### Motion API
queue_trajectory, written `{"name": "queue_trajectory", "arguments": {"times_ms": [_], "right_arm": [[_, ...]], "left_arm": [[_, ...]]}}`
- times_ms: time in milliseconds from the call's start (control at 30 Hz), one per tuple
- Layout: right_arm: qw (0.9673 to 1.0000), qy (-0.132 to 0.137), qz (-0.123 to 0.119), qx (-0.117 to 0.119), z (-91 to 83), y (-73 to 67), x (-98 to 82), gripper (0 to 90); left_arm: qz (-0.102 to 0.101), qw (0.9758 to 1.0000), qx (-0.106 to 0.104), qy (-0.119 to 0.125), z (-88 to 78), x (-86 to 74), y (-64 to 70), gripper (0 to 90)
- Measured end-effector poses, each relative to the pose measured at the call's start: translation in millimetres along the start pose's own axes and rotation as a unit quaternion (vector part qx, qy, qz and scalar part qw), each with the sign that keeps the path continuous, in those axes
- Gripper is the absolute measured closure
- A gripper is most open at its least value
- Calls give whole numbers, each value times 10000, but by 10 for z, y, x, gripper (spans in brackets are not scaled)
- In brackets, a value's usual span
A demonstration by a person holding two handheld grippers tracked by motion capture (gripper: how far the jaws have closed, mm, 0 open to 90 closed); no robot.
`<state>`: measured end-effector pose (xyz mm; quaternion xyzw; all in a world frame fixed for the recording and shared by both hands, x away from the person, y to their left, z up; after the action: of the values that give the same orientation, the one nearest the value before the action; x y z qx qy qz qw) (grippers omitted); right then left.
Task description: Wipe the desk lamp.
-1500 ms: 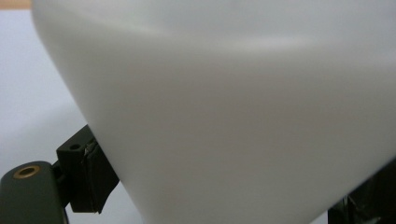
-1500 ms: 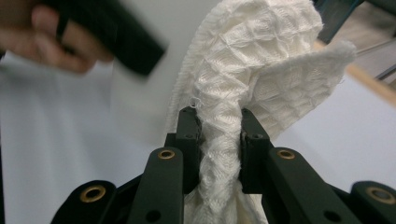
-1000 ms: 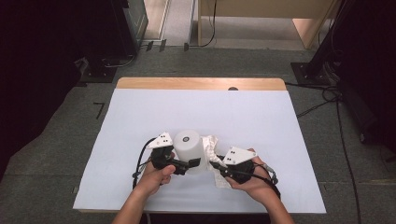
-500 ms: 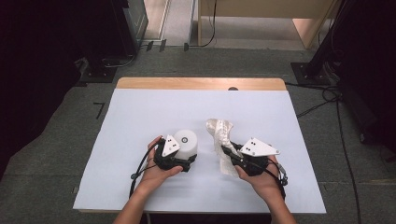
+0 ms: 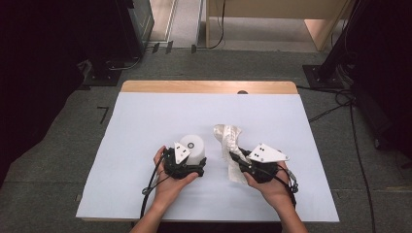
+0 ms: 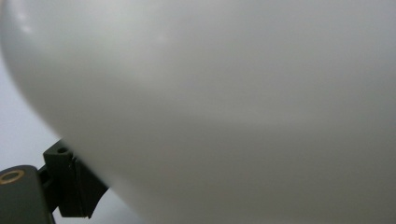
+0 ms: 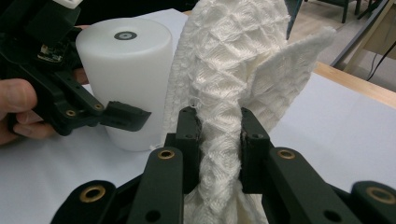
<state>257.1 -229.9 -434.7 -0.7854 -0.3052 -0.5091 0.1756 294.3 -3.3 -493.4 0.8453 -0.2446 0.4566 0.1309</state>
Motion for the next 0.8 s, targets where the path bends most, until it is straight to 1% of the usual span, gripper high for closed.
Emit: {"name": "queue_trajectory", "arguments": {"times_ms": [100,133,167,233,300,367,500,533,600,633,667,700,733,767,800], "right_arm": [[10000,-7,6,10,0,-4,-1,746],[10000,-2,10,9,0,-5,-1,746],[10000,-3,13,15,1,-5,-1,746],[10000,-12,31,14,3,-9,-4,747],[10000,-9,19,5,9,-9,-6,746],[10000,-12,17,7,17,-15,-8,746],[10000,-12,-15,-8,25,-25,-8,747],[10000,-23,-6,-8,20,-26,-7,746],[10000,-7,-21,-16,11,-17,-4,747],[10000,13,-22,-22,7,-14,-1,746],[10000,21,-16,-35,0,-12,2,746],[10000,33,-8,-31,-6,-14,7,747],[10000,38,-19,-27,-15,-15,15,747],[10000,56,-26,-28,-22,-21,25,747],[9999,87,-49,-29,-28,-29,38,747]], "left_arm": [[-164,9995,244,93,-5,14,43,38],[-251,9991,289,165,-13,22,39,45],[-314,9989,277,195,-17,30,41,54],[-302,9987,360,219,-17,33,49,55],[-303,9985,421,166,4,17,60,68],[-350,9983,429,194,5,7,63,69],[-291,9986,406,188,-6,8,29,78],[-285,9987,377,178,-8,10,12,78],[-189,9993,283,152,-22,19,-29,79],[-162,9995,157,199,-35,31,-45,79],[-138,9996,-32,239,-55,49,-58,79],[-106,9991,-288,281,-77,73,-69,79],[-81,9978,-577,328,-101,99,-78,79],[-62,9950,-925,372,-126,126,-85,79],[-38,9901,-1356,369,-148,150,-83,79]]}}
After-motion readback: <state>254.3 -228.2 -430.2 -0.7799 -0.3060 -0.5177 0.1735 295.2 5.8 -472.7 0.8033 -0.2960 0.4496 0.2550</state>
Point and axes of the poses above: each handheld gripper's, and its own axes: z roughly forward along the jaws, x roughly out of its top, y roughly to its right, the point moved 3 cm from there along z, roughly forward along the jaws, and after that the axes turned 1 degree about -x, right-handed, at the moved point
